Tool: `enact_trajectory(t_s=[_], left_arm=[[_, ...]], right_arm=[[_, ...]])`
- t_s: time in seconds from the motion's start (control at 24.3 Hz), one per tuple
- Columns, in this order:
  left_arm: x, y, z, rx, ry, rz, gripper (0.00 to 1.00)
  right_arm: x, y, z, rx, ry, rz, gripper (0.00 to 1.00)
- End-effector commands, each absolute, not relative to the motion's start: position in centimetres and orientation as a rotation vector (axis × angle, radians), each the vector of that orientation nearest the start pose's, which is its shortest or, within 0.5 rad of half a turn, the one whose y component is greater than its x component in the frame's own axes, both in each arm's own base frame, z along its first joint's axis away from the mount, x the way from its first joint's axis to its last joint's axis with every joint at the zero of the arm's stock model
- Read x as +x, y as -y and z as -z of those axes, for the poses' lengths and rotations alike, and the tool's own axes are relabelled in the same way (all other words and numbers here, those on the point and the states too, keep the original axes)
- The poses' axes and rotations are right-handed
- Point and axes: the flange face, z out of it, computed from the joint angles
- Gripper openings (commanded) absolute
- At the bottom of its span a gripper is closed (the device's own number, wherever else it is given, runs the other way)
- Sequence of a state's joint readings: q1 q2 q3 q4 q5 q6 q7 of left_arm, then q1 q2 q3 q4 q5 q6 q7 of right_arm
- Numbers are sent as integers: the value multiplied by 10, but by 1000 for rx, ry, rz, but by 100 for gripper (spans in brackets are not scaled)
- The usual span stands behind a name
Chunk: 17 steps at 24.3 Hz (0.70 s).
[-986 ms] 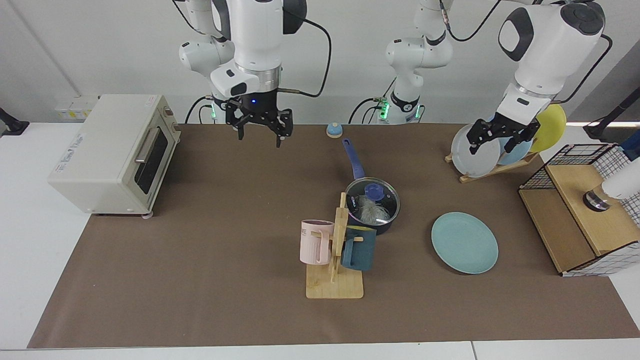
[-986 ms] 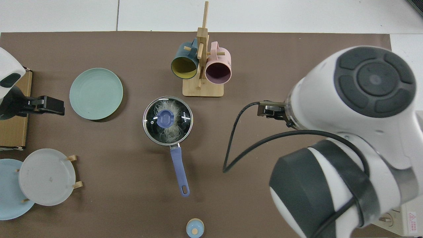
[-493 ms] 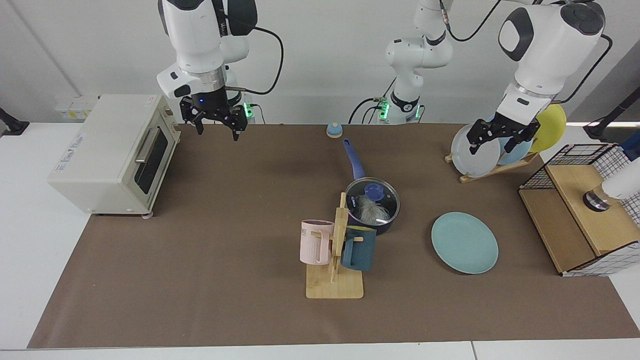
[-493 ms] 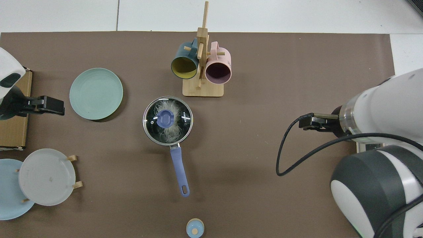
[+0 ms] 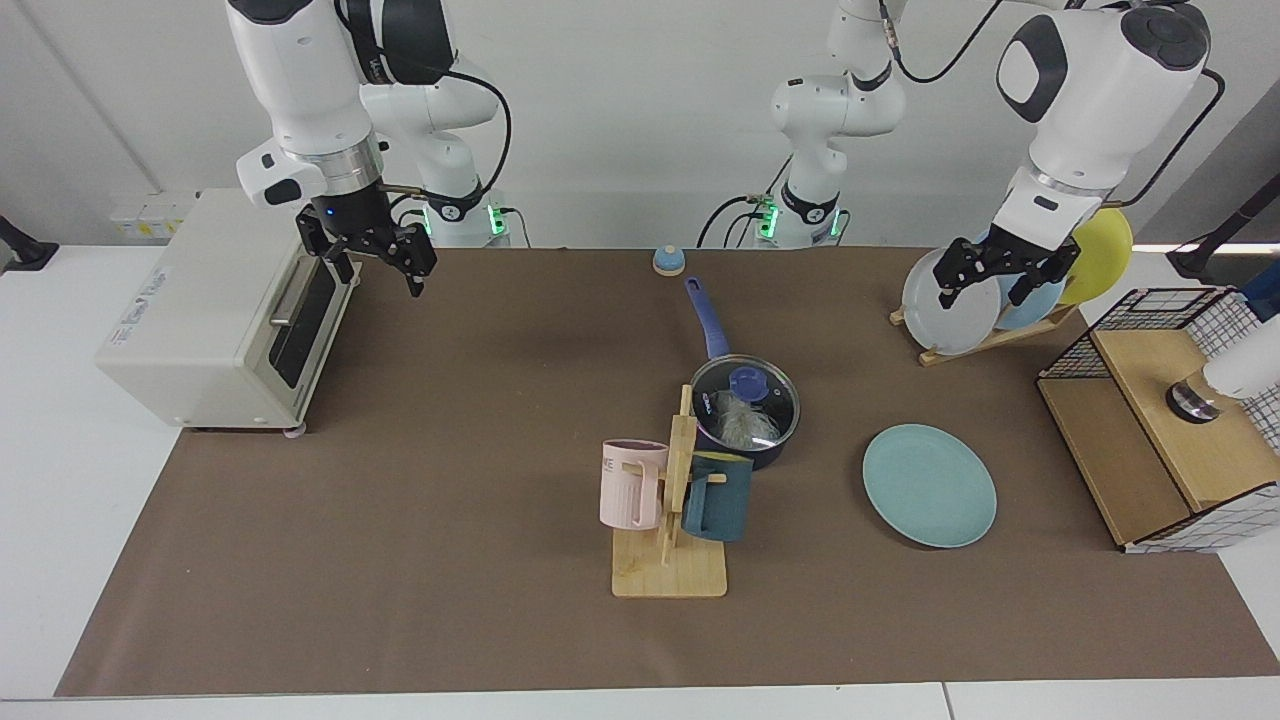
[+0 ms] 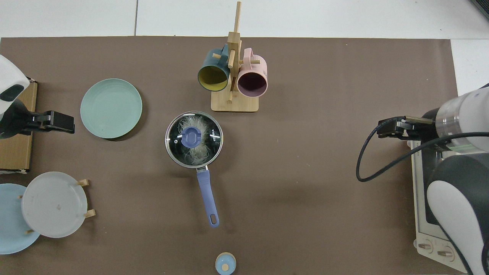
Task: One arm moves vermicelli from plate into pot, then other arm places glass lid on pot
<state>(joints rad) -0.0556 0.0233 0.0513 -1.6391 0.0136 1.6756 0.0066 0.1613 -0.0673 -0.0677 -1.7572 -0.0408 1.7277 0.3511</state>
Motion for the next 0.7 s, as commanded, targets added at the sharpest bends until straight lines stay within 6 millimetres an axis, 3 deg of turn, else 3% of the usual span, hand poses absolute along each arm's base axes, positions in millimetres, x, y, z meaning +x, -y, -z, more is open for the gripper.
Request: enact_trajectory(t_s=[0.0, 0.66], left_arm=[[563, 0, -590, -3137, -13, 2, 100], [561, 0, -592, -3137, -10, -12, 100]], right_arm=[[542, -35, -585, -3124, -354, 35, 99], [542, -13, -568, -3129, -347, -13, 99]])
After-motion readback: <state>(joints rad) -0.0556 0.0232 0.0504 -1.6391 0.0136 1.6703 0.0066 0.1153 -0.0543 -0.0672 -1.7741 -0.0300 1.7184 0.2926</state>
